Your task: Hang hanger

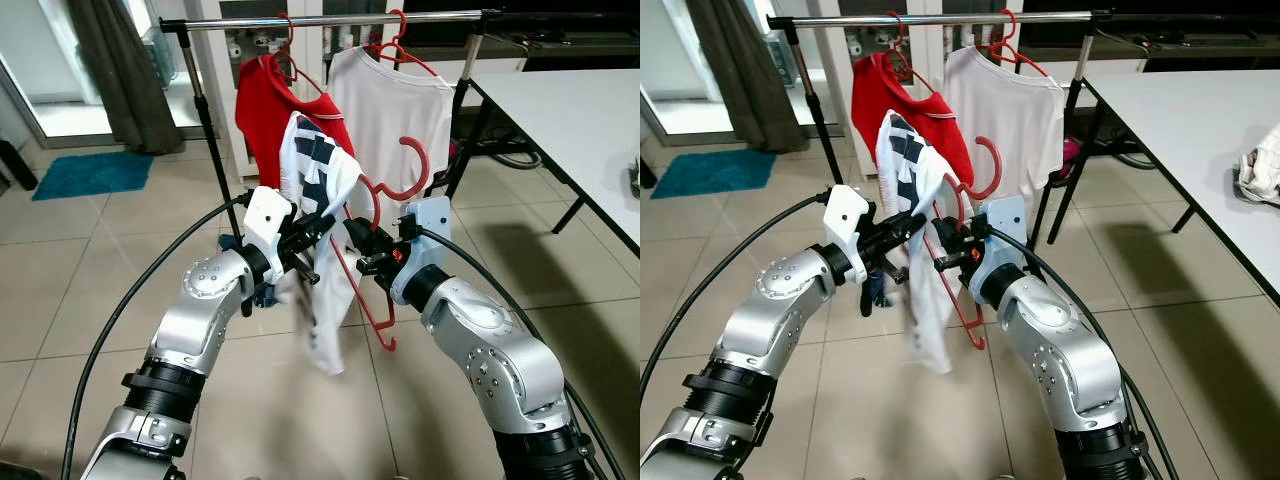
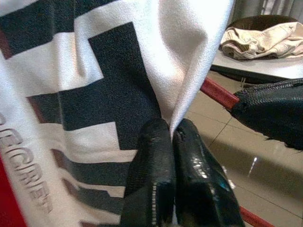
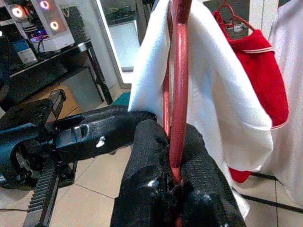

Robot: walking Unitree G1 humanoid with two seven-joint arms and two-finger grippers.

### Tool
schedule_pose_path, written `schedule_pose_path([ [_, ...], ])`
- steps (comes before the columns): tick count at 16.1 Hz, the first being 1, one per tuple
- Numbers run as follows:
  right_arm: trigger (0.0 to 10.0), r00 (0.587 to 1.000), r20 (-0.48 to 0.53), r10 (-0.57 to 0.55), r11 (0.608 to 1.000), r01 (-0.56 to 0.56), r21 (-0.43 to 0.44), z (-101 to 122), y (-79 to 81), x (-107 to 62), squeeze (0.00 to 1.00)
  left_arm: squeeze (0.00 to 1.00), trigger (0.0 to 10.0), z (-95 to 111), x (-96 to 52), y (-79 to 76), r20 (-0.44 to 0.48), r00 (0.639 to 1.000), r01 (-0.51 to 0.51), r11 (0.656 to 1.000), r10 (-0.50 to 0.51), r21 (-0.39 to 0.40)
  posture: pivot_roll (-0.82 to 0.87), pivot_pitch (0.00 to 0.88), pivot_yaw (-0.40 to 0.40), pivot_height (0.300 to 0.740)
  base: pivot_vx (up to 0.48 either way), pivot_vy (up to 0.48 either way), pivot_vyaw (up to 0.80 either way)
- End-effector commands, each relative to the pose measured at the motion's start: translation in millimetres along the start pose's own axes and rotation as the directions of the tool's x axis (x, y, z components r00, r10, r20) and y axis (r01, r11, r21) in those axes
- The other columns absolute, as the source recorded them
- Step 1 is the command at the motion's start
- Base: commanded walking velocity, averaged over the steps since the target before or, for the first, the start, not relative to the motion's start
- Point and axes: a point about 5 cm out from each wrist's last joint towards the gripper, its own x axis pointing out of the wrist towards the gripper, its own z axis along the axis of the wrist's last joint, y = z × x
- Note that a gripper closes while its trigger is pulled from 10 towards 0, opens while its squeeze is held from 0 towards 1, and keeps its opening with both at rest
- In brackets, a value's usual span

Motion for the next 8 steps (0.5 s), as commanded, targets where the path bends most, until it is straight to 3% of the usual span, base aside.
schedule_pose_path([
  [1, 0.0, 0.999, 0.046, 0.002, 1.000, -0.001, -0.007, 10.6, -0.8, -0.1, 0.00, 0.00, 0.0, 5.3, 1.0, 7.1, 0.022, 0.999, -0.041, 0.999, 0.041, 0.004, -0.18, 0.000, 0.018, 0.740, 0.000, 0.000, 0.00],
  [5, 0.0, 0.999, 0.040, -0.002, 1.000, 0.003, -0.009, 11.0, -2.6, -0.1, 0.00, 0.00, 0.0, 4.7, -1.4, 15.9, 0.032, 0.994, -0.104, 0.994, 0.105, -0.031, -0.18, 0.000, 0.018, 0.740, 0.000, 0.000, 0.00],
  [8, 0.0, 0.997, 0.025, -0.077, 0.997, 0.077, -0.005, 8.0, -9.6, -0.5, 0.00, 0.00, 0.0, 12.9, -7.1, 16.5, 0.080, 0.991, -0.100, 0.993, 0.105, -0.068, -0.18, 0.000, 0.016, 0.740, 0.000, 0.000, 0.00],
])
